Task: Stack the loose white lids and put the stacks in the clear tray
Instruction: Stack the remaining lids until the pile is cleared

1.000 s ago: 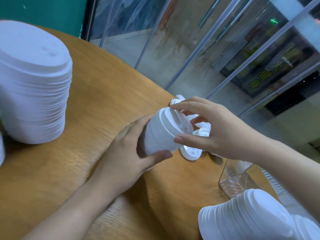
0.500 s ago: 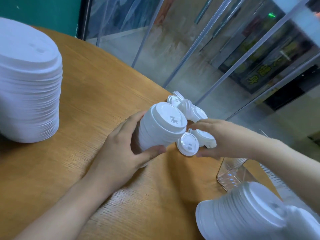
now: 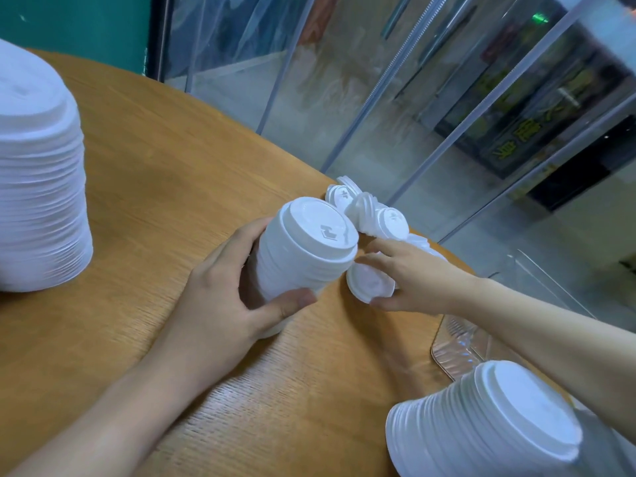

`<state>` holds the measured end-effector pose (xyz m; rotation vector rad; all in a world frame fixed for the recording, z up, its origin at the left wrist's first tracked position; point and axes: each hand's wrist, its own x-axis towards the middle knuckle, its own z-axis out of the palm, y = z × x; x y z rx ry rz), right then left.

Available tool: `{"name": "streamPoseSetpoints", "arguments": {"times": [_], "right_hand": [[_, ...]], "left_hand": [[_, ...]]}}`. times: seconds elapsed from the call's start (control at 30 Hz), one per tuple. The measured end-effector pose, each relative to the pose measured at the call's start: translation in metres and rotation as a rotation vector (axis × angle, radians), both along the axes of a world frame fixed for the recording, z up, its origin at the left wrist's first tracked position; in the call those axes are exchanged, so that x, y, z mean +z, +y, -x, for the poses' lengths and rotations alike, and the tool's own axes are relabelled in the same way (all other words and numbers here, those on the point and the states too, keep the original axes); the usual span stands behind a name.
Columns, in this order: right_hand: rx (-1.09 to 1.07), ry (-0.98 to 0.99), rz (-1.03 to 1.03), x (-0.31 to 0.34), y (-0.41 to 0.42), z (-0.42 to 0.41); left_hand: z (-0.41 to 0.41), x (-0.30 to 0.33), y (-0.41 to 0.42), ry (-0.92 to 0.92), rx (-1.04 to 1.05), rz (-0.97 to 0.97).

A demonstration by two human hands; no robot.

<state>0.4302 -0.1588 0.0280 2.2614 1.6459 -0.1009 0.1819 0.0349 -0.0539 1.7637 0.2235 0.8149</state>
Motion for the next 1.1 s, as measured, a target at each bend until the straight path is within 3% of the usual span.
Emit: {"name": "streamPoseSetpoints", "arguments": {"times": [0.3, 0.47, 0.6, 1.1], "right_hand": [[-0.142, 0.328, -0.492, 0.062, 0.005, 0.036], [-0.009, 0.477, -0.669, 0.095, 0.025, 0.084], [0.078, 0.492, -0.637, 0.102, 0.046, 0.108], [-0.014, 0.440, -0.414, 0.084, 0.074, 0.113]], "left_hand": [[0.000, 0.001, -0.003, 0.007, 0.015, 0.010], [0.002, 0.002, -0.003, 0.013, 0.014, 0.013], [0.002, 0.002, -0.003, 0.019, 0.011, 0.012], [0.003, 0.001, 0.001, 0.029, -0.002, 0.021]]}}
